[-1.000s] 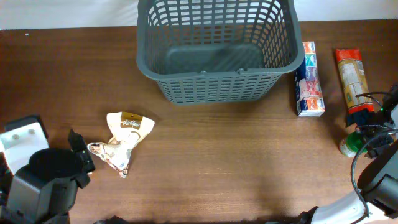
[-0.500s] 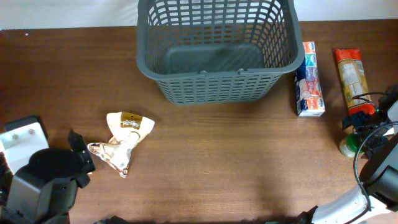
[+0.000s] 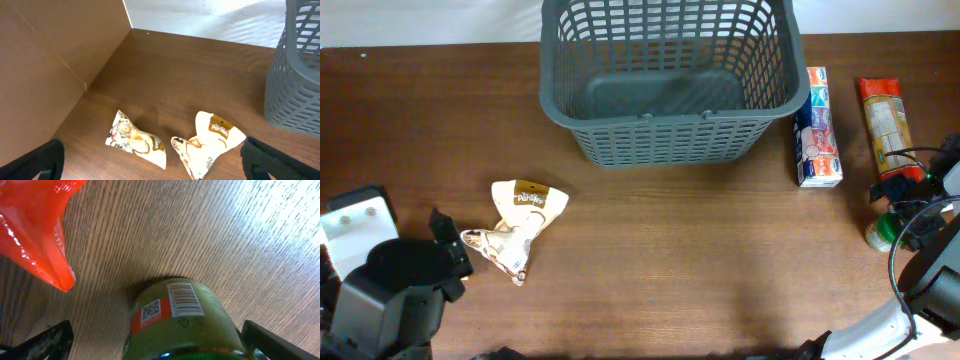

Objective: Pack container
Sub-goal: 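Close the right gripper around the green-capped jar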

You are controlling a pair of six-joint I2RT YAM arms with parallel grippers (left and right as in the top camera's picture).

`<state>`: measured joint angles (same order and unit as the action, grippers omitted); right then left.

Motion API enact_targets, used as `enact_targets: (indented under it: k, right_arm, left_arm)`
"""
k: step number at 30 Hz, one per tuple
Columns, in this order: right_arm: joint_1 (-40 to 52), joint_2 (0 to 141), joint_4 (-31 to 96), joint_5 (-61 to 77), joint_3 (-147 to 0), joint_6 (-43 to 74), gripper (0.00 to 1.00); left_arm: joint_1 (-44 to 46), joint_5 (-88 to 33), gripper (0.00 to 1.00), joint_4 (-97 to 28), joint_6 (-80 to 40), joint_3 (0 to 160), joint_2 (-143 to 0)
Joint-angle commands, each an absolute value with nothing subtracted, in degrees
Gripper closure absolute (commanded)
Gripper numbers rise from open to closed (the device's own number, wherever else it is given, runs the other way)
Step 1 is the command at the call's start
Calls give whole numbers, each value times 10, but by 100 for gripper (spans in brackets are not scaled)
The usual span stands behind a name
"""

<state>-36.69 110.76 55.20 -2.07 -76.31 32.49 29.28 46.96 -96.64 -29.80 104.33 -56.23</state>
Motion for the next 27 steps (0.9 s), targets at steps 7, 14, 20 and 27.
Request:
enact_targets:
  k: [7,14,20,27]
  right_arm:
    - [-364,1111,546,-15,-751,319,1]
    - [-364,1111,545,-15,-751,319,1]
    - [-364,1111,527,-15,-737,319,1]
    - [-364,1111,516,-15,-718,317,1]
  left_arm:
    - [295,471,1,-967,-299,1043,-563]
    - [295,471,1,-967,-299,1043,-563]
    - [295,471,1,-967,-299,1043,-563]
    - [295,472,1,-967,-299,1043,-563]
